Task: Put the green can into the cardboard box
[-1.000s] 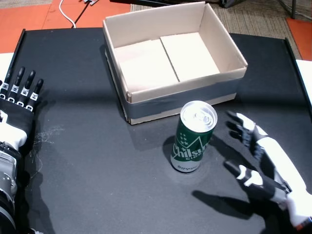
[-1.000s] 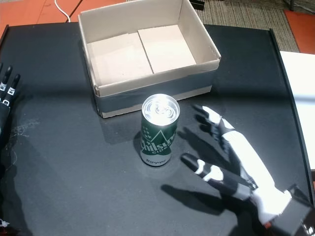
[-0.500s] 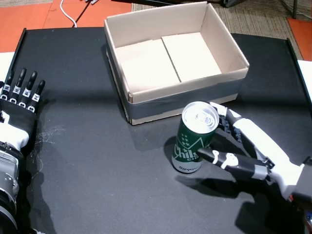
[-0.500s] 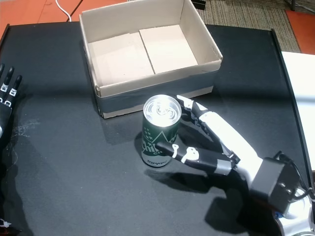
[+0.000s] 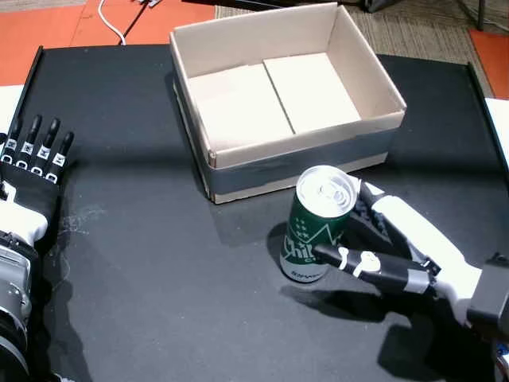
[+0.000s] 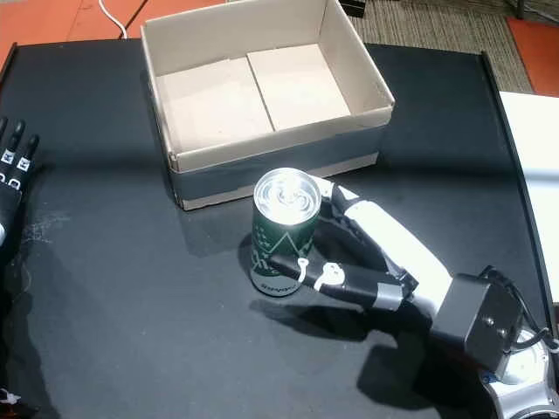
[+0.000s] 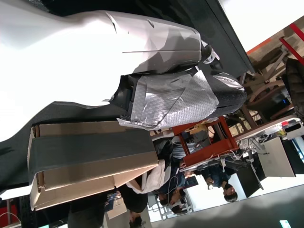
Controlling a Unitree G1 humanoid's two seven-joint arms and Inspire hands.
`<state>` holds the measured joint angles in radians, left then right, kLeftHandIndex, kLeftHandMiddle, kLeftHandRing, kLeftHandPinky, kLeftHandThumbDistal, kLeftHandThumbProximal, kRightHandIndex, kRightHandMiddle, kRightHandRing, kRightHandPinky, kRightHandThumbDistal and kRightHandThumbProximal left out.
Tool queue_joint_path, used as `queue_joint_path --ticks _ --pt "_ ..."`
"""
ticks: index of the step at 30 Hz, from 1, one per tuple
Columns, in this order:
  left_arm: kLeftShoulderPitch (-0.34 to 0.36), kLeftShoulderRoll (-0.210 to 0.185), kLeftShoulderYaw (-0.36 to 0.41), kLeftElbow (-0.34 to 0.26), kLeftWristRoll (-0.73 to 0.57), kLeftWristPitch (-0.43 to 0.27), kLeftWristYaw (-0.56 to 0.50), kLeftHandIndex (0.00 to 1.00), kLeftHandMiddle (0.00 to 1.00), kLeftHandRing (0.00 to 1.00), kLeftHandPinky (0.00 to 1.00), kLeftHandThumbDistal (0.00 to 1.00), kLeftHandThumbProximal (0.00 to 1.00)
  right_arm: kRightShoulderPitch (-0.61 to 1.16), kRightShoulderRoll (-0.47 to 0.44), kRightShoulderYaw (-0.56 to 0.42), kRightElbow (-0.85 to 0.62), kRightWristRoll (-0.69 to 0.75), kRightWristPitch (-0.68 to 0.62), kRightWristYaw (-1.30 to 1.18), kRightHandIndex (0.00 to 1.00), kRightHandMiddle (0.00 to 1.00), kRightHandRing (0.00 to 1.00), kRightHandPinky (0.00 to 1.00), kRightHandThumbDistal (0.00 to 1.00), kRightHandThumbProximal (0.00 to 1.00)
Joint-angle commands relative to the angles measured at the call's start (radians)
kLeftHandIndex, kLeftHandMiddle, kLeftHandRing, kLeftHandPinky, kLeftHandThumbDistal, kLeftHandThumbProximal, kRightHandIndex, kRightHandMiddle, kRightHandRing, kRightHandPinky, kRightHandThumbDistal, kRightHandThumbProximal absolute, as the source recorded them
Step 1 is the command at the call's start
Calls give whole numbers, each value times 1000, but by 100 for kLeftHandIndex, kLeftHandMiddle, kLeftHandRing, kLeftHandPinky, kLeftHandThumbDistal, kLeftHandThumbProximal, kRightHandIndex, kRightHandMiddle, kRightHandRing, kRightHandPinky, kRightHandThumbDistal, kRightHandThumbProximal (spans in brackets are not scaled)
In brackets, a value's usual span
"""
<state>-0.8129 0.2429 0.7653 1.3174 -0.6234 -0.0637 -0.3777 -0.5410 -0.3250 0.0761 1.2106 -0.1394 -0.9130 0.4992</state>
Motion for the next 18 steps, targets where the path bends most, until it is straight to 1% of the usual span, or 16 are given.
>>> queue_joint_path --ticks 1,3,4,6,7,9,10,13,15,16,17,18 --pt "-1 1 7 0 -4 -2 4 80 77 87 97 0 100 -7 13 14 7 -9 13 21 100 100 100 100 100 69" --pt "-1 1 6 0 -2 -4 8 77 76 86 96 0 100 -17 22 22 9 -14 19 34 100 100 100 100 100 67" --pt "0 1 6 0 -2 -5 4 76 76 85 95 0 100 -23 28 29 9 -20 24 35 97 100 100 100 100 67" --pt "1 1 6 0 -3 -5 -2 73 74 84 93 0 100 -34 41 34 9 -14 42 58 92 100 100 100 100 65" --pt "1 0 6 -1 -3 -6 0 73 74 84 93 0 100 -40 48 37 10 -13 46 66 90 100 100 100 100 66" --pt "1 -2 6 -1 -3 -7 -1 74 75 84 93 0 100 -49 59 44 11 -24 36 61 89 99 100 100 100 68" --pt "1 -2 7 -1 -5 -6 -4 75 75 83 93 0 100 -54 67 46 13 -26 28 60 89 99 100 100 100 68" --pt "1 -2 11 -1 -8 -3 -5 76 75 84 94 0 100 -69 81 53 17 -39 27 51 93 99 100 100 100 70" --pt "-1 -3 11 -1 -6 -2 3 77 77 86 97 0 100 -78 94 52 21 -35 29 56 90 98 100 100 100 67" --pt "-1 -2 11 -1 -3 -2 4 77 76 86 97 0 100 -82 105 45 23 -23 32 62 87 95 98 100 100 62" --pt "-1 -2 10 -1 -1 -3 2 77 76 85 96 0 100 -86 118 36 25 -9 40 69 85 91 95 97 100 55" --pt "-1 -2 11 -1 -1 -4 -1 76 76 85 96 0 100 -91 130 31 25 -3 55 63 79 84 88 90 87 45"
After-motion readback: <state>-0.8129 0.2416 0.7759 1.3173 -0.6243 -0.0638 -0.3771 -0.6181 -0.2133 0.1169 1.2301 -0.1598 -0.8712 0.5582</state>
